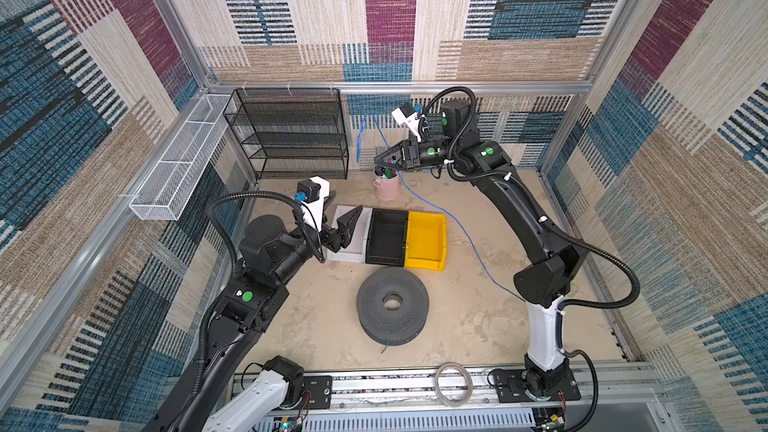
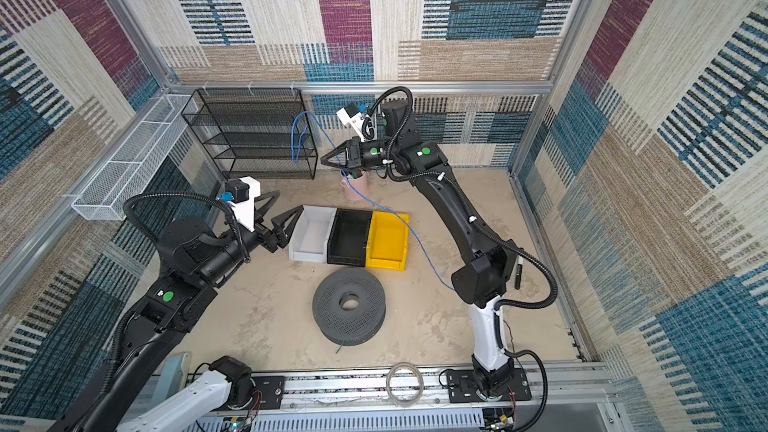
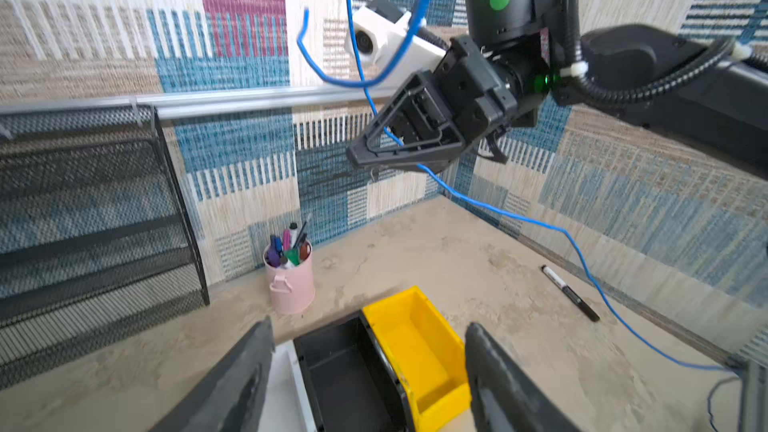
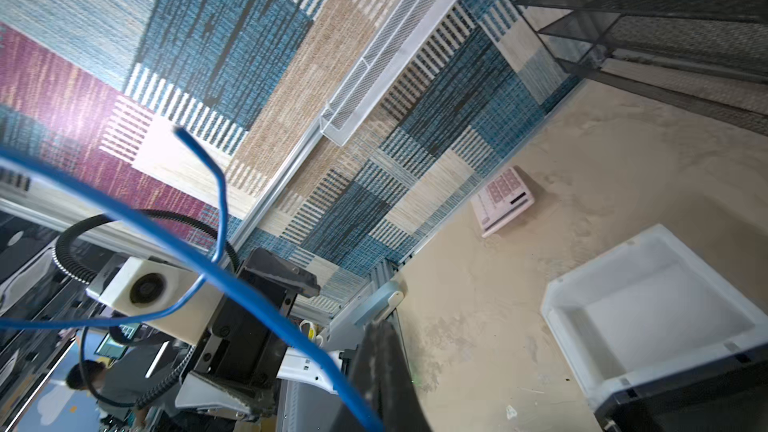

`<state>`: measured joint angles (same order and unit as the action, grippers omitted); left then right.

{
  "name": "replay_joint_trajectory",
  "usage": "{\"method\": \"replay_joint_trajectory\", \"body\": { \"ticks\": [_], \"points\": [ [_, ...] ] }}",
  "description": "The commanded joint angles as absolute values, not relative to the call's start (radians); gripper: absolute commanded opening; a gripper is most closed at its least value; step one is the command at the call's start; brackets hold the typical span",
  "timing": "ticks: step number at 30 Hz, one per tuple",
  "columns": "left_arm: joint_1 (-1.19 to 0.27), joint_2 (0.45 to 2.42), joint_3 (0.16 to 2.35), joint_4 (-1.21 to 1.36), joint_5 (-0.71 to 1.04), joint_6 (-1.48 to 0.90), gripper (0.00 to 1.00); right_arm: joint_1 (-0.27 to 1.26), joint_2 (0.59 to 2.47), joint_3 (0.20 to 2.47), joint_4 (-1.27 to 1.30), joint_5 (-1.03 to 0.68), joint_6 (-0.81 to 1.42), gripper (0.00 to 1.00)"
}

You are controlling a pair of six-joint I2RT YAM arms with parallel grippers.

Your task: Wrap the cables

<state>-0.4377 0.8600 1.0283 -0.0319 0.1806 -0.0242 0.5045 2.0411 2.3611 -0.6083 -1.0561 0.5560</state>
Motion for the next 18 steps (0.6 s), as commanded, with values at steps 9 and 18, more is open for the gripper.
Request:
{"method": "replay_joint_trajectory", "body": {
  "ticks": [9, 18],
  "points": [
    [-0.479, 1.009, 1.119, 0.344, 0.081, 0.253, 0.75, 0.504, 2.024, 2.309, -0.494, -1.265, 0.676, 0.00],
    [-0.500, 1.116, 1.212, 0.396, 0.098, 0.351, 0.76, 0.504, 2.024, 2.276, -0.476, -1.317, 0.679, 0.00]
  ]
}}
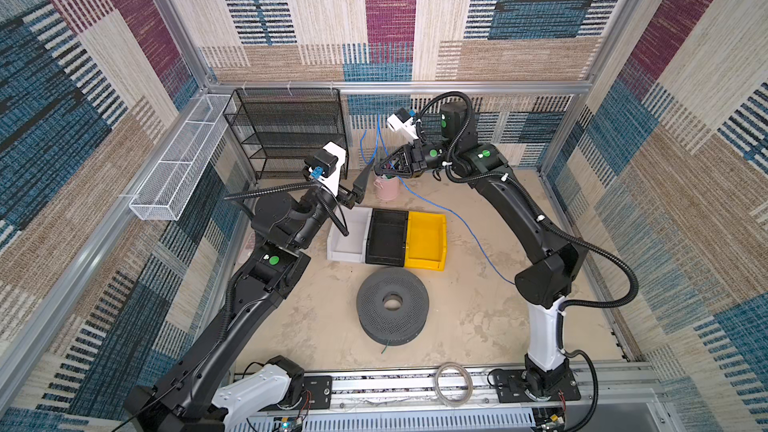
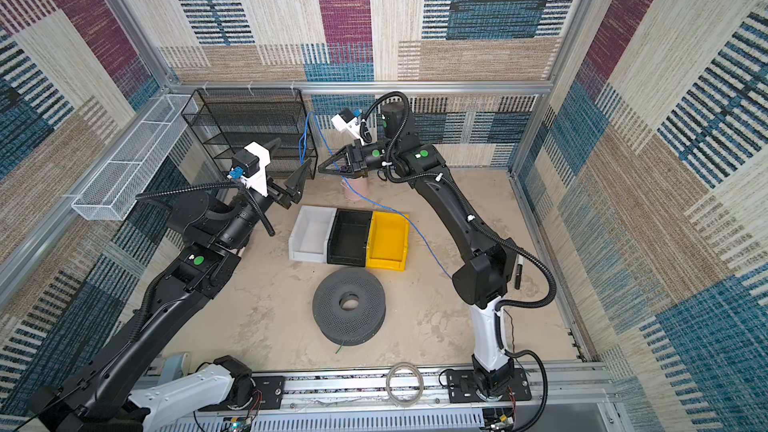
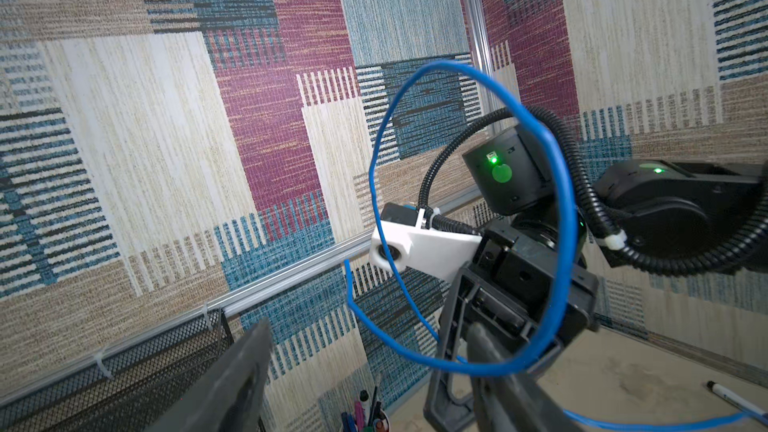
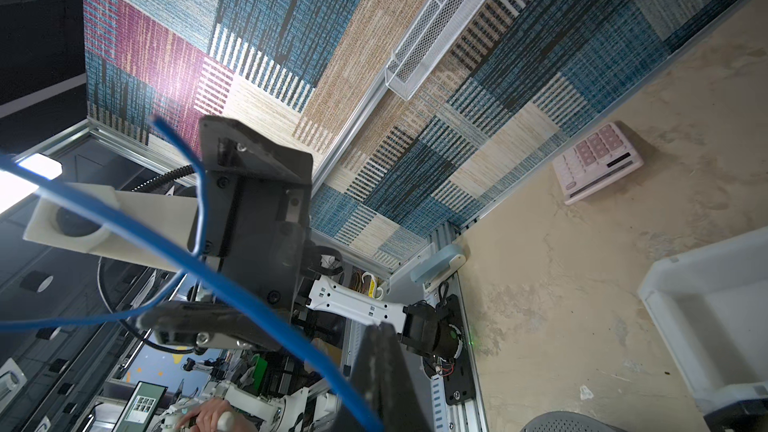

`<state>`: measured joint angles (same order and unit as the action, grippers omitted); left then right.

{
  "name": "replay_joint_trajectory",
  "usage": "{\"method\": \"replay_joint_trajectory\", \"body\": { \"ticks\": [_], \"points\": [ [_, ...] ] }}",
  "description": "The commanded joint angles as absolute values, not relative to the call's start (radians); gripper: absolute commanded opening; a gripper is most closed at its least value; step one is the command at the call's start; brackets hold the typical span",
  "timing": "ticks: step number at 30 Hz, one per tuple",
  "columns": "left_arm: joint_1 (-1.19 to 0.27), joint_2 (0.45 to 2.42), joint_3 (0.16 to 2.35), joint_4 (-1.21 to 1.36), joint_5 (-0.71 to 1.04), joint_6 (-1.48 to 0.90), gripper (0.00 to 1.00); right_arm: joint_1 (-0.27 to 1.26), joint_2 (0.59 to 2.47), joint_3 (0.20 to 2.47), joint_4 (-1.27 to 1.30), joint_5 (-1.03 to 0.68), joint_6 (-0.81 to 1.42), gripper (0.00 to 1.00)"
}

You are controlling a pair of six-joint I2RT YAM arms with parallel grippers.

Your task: Wrap the cables

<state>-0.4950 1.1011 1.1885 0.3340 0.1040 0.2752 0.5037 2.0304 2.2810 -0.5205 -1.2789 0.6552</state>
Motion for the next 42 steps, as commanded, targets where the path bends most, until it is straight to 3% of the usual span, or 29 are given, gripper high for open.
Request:
{"method": "replay_joint_trajectory", "body": {
  "ticks": [1, 11, 14, 17, 24, 26, 28, 35, 42],
  "points": [
    [-0.503, 1.126, 1.219, 0.400, 0.099, 0.363, 0.76, 0.504, 2.024, 2.276, -0.477, -1.324, 0.676, 0.00],
    [-0.586, 1.213, 1.313, 0.343, 0.064, 0.549, 0.71, 0.503, 2.019, 2.241, -0.465, -1.367, 0.669, 0.00],
    [-0.594, 1.230, 1.323, 0.337, 0.053, 0.566, 0.54, 0.503, 2.012, 2.235, -0.462, -1.371, 0.667, 0.00],
    [-0.597, 1.238, 1.327, 0.325, 0.046, 0.560, 0.21, 0.503, 2.004, 2.226, -0.439, -1.373, 0.684, 0.00],
    [-0.597, 1.197, 1.293, 0.257, 0.019, 0.565, 0.17, 0.503, 1.998, 2.239, -0.405, -1.382, 0.712, 0.00],
    [-0.598, 1.185, 1.320, 0.181, 0.015, 0.553, 0.06, 0.500, 2.001, 2.253, -0.422, -1.368, 0.700, 0.00],
    [-0.593, 1.178, 1.383, 0.064, 0.008, 0.478, 0.00, 0.490, 2.020, 2.298, -0.488, -1.326, 0.653, 0.00],
    [-0.566, 1.247, 1.748, -0.548, 0.125, 0.189, 0.00, 0.454, 2.063, 2.435, -0.729, -1.061, 0.415, 0.00],
    [-0.374, 1.494, 2.208, -1.267, 0.516, 0.017, 0.00, 0.434, 2.096, 2.523, -0.945, -0.622, 0.146, 0.00]
  ]
}}
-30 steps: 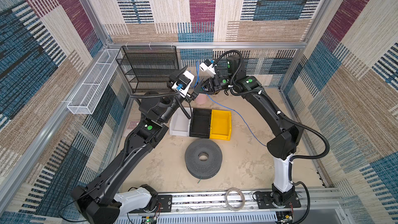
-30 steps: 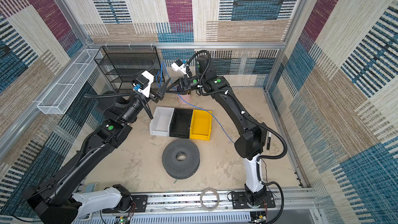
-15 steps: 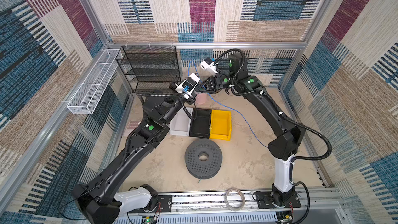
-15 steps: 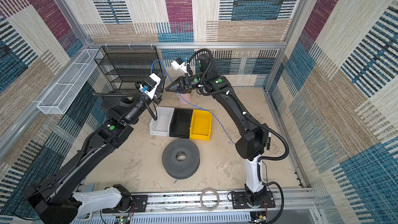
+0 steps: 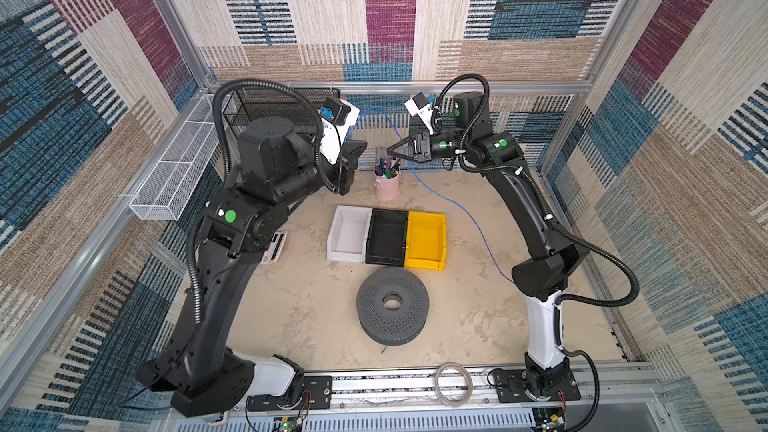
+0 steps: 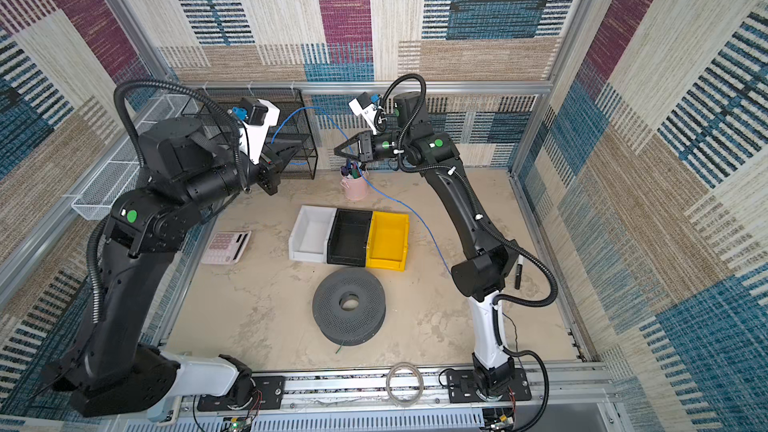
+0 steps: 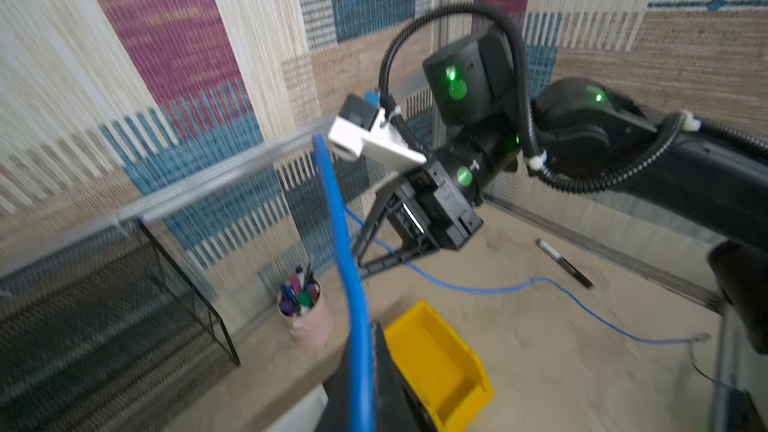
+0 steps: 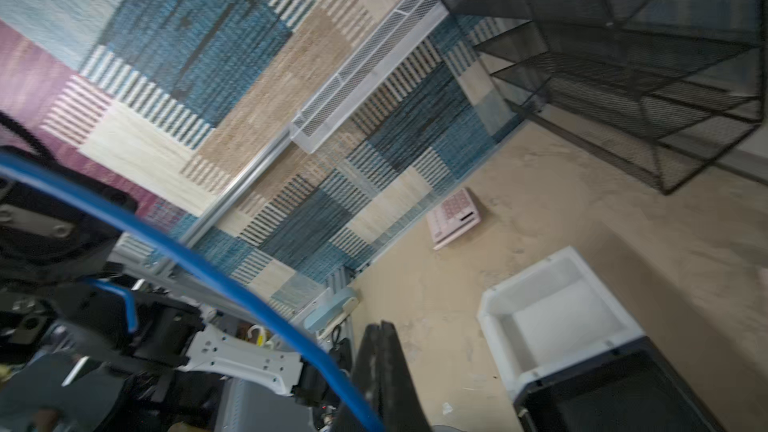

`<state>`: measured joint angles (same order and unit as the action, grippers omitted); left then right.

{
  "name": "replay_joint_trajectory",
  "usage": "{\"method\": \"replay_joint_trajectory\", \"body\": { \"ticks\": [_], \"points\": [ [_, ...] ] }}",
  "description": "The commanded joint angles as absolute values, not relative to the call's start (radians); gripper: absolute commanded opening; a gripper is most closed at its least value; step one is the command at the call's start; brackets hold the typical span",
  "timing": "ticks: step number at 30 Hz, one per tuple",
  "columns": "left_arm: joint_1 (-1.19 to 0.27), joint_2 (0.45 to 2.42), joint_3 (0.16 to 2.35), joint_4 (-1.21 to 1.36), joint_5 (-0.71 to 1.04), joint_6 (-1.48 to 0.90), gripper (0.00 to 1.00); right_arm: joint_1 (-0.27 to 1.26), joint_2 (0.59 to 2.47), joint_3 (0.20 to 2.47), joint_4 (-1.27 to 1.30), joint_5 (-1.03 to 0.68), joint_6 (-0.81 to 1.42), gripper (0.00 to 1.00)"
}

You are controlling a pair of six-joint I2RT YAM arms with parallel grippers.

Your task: Wrap the cables

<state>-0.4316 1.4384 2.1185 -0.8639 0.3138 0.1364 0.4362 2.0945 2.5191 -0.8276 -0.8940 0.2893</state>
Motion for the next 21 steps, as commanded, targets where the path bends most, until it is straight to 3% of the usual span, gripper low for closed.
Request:
{"method": "replay_joint_trajectory", "body": {
  "ticks": [1, 6, 14, 19, 21],
  "points": [
    [-0.337, 1.491, 2.181, -1.275, 0.530, -0.008, 0.00, 0.434, 2.088, 2.511, -0.945, -0.549, 0.121, 0.00],
    [-0.180, 1.482, 2.038, -1.303, 0.562, -0.059, 0.00, 0.433, 2.047, 2.461, -0.914, -0.300, 0.066, 0.00],
    [-0.169, 1.555, 2.020, -1.390, 0.242, 0.003, 0.00, 0.431, 1.995, 2.451, -0.942, 0.038, -0.033, 0.00],
    [-0.175, 1.591, 2.008, -1.410, 0.299, 0.045, 0.00, 0.433, 1.985, 2.436, -0.968, 0.108, -0.053, 0.00],
    [-0.178, 1.600, 2.019, -1.410, 0.408, 0.044, 0.00, 0.432, 1.985, 2.435, -0.983, 0.078, -0.048, 0.00]
  ]
}}
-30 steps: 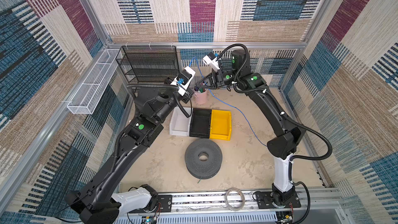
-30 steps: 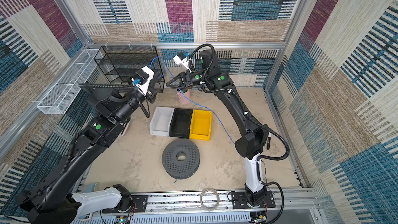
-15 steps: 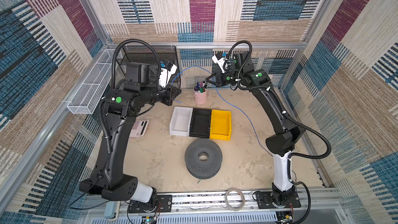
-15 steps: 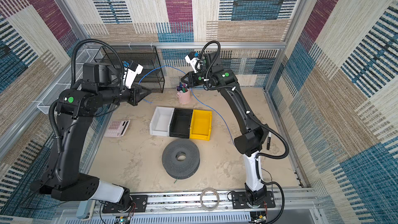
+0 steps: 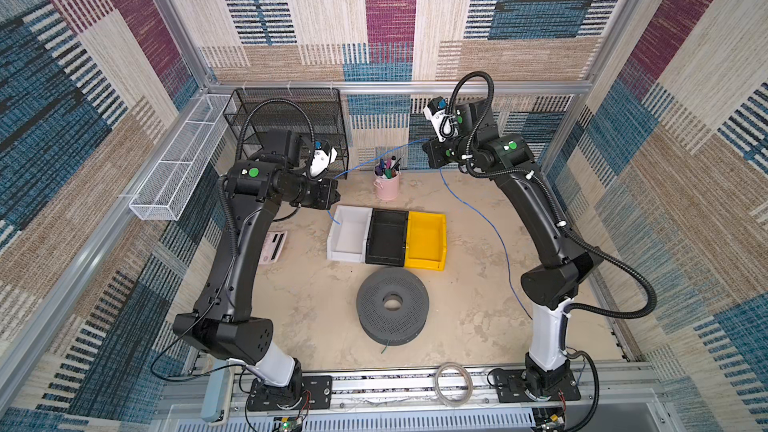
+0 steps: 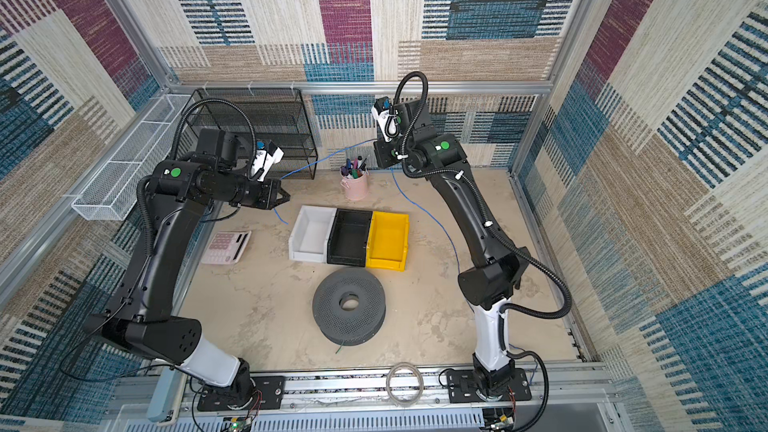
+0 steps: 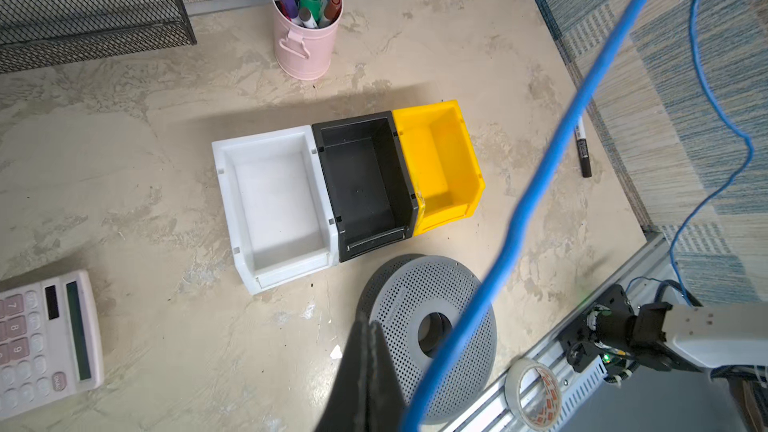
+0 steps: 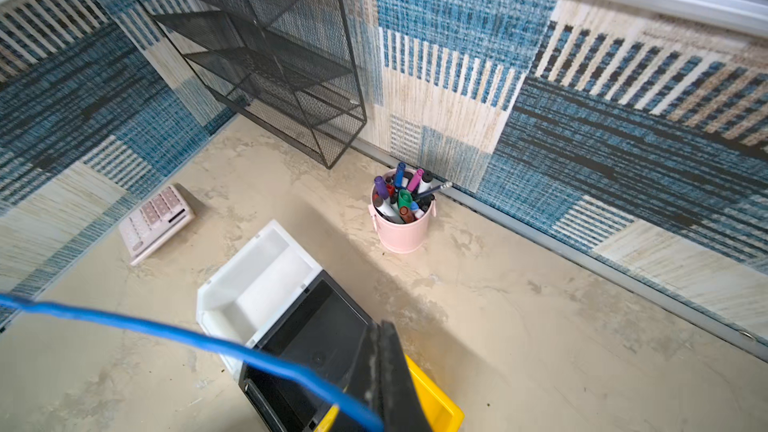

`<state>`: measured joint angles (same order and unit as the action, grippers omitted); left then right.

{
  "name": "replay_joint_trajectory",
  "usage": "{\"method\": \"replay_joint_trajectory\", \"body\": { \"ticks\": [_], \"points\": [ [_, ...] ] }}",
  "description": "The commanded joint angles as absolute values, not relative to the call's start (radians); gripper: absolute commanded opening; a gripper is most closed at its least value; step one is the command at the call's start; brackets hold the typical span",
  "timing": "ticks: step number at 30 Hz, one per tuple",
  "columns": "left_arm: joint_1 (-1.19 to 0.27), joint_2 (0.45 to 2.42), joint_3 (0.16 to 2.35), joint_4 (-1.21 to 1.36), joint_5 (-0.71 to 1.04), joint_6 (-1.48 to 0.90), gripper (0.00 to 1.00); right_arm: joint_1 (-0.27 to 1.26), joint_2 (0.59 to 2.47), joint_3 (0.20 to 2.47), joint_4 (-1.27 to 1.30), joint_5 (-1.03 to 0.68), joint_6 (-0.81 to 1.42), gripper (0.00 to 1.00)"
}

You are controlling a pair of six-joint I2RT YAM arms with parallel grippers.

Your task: Wrap the cables

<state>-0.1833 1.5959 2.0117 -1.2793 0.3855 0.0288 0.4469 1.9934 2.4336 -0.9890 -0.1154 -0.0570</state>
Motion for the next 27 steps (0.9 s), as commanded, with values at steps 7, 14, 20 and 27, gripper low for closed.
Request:
{"method": "replay_joint_trajectory", "body": {
  "ticks": [7, 14, 20, 27],
  "points": [
    [-0.185, 1.535, 1.941, -1.299, 0.644, -0.008, 0.32, 0.432, 2.000, 2.443, -1.010, -0.125, 0.002, 0.00],
    [-0.194, 1.332, 1.669, -0.989, 0.634, -0.213, 0.64, 0.433, 2.012, 2.444, -1.021, -0.239, 0.074, 0.00],
    [-0.290, 1.041, 1.330, -0.593, 0.293, -0.429, 0.65, 0.432, 1.999, 2.396, -0.976, -0.293, 0.145, 0.00],
    [-0.481, 0.909, 1.011, -0.159, 0.049, -0.541, 0.65, 0.431, 1.894, 2.151, -0.677, -0.525, 0.357, 0.00]
  ]
}}
